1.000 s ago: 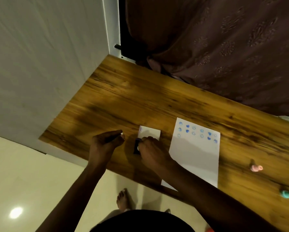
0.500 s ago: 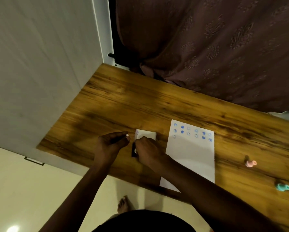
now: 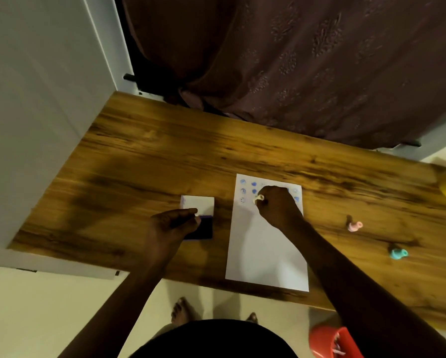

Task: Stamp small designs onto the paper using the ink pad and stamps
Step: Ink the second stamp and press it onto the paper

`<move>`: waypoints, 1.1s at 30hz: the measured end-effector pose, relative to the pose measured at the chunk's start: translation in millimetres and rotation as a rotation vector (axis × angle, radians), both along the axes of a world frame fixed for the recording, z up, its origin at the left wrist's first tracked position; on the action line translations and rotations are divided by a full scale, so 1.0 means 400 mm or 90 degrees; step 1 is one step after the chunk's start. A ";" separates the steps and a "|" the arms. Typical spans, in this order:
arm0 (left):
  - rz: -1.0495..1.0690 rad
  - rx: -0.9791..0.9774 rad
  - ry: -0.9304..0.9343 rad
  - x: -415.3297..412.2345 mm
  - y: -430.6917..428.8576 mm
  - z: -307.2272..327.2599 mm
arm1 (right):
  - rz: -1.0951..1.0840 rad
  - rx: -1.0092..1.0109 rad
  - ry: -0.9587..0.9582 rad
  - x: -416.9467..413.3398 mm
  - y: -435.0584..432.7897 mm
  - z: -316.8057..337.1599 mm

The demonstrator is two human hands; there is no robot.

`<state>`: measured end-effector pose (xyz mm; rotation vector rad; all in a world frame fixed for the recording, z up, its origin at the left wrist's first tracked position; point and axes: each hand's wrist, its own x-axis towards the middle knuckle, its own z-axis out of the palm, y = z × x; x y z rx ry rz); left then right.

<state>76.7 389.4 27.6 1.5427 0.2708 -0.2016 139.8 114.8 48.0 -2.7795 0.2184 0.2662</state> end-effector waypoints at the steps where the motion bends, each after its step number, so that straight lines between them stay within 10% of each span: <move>1: -0.006 -0.004 0.000 0.002 -0.007 -0.003 | 0.009 -0.022 0.001 -0.002 -0.004 -0.006; 33: -0.034 -0.031 0.018 0.022 -0.095 0.053 | 0.000 -0.042 0.033 0.045 0.007 -0.026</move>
